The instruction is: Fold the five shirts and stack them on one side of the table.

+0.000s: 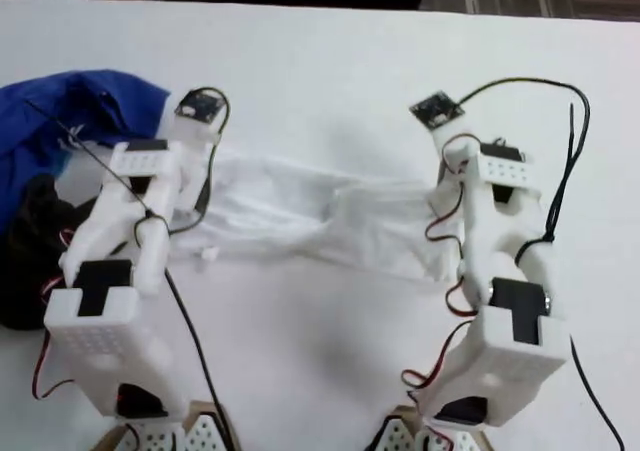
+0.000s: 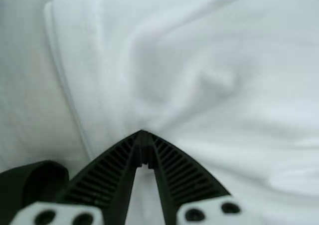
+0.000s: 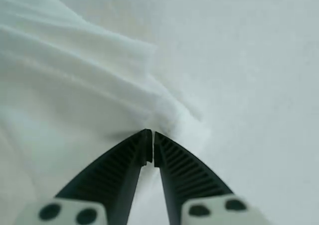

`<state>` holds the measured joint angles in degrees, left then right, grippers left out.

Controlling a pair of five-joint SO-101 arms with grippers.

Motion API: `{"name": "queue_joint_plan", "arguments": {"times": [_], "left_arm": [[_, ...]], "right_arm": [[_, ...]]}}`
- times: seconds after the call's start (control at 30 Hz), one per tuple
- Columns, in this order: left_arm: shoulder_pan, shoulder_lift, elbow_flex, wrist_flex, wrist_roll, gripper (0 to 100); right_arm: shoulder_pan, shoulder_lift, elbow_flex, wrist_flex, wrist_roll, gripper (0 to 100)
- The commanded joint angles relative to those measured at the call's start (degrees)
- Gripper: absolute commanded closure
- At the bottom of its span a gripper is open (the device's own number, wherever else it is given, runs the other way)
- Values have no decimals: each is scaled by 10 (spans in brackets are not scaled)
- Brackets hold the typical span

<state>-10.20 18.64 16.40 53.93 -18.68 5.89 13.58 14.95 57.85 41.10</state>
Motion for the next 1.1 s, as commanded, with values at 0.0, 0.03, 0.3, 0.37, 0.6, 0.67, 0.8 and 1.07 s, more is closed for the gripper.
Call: {"name": "queue_joint_plan", "arguments": {"times": [0.0,0.03,0.3,0.37,0.6,0.67,0.8,1.07], "left_arm": [[0,2,-16,-13,5,976],[0,2,-16,-13,5,976],[8,-26,-43,50,10,976],[22,-58,-72,115,32,976],[45,-171,-150,237,101,976],[7,-172,-150,236,105,962],[-71,-124,-155,198,105,828],[-113,18,-175,127,189,723]], "right_arm": [[-18,-4,-35,36,1,978],[-25,-9,-38,51,1,978],[-19,-138,-16,63,-96,978],[-4,-143,15,59,-80,978],[82,-143,148,-25,-54,974],[106,-143,175,-44,-55,930],[116,-143,219,-81,-55,796],[119,-153,295,-197,-59,829]]}}
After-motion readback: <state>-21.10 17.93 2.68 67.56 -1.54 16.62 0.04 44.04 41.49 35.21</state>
